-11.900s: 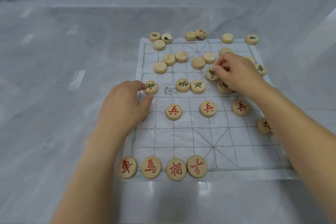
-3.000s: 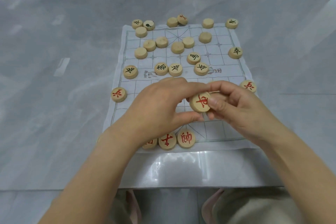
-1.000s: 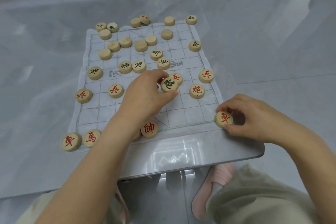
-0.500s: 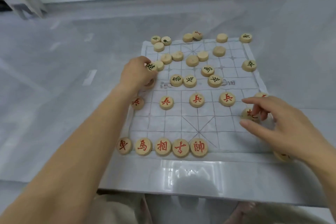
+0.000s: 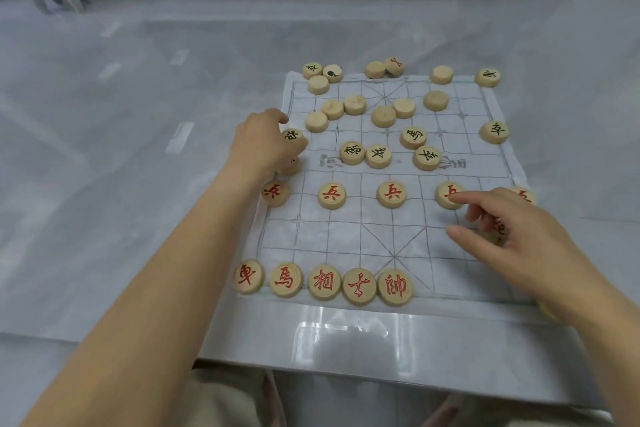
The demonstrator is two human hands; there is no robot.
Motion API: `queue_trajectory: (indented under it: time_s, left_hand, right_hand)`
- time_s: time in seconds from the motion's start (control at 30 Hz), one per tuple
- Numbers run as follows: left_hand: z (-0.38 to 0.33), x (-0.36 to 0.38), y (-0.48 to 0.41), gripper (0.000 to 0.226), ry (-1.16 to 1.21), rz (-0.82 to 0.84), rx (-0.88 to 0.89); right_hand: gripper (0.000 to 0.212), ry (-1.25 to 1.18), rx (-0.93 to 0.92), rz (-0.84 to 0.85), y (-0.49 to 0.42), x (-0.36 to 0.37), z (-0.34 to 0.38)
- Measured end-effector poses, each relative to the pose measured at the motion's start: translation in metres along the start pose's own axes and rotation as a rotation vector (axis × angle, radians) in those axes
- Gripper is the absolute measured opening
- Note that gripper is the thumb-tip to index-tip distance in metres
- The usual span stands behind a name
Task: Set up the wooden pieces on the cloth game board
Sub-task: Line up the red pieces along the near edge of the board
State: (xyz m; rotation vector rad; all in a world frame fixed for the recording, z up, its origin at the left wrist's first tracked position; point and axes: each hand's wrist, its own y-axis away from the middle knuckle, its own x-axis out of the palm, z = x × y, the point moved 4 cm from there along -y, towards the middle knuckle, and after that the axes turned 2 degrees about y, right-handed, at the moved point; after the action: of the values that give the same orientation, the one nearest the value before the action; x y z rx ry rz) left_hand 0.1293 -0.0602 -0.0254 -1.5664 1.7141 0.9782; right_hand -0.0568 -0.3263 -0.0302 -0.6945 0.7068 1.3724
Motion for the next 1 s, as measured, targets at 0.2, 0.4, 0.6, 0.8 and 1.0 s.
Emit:
queue_trajectory:
  time_s: [0.2, 0.4, 0.6, 0.8, 1.0]
  left_hand:
    - [-0.021, -0.015, 0.065, 0.054, 0.004, 0.018, 0.094]
    - [-0.023, -0.017, 0.086, 0.053, -0.023, 0.02, 0.102]
    - [-0.015, -0.011, 0.08, 0.05, 0.035, 0.049, 0.091]
    - [-0.011, -0.005, 0.074, 0.047, 0.08, 0.098, 0.094]
    - [-0.004, -0.008, 0.068, 0.047, 0.108, 0.108, 0.091]
  right_hand:
    - [0.036, 0.029, -0.003, 0.02, -0.002, 0.005, -0.002]
    - [0.035, 0.029, -0.003, 0.03, -0.002, 0.005, -0.002]
    - [0.027, 0.022, -0.044, 0.012, -0.02, -0.002, 0.008]
    - [0.028, 0.142, -0.069, -0.048, -0.078, 0.001, 0.034]
    - [0.014, 0.126, -0.041, -0.125, -0.186, 0.028, 0.069]
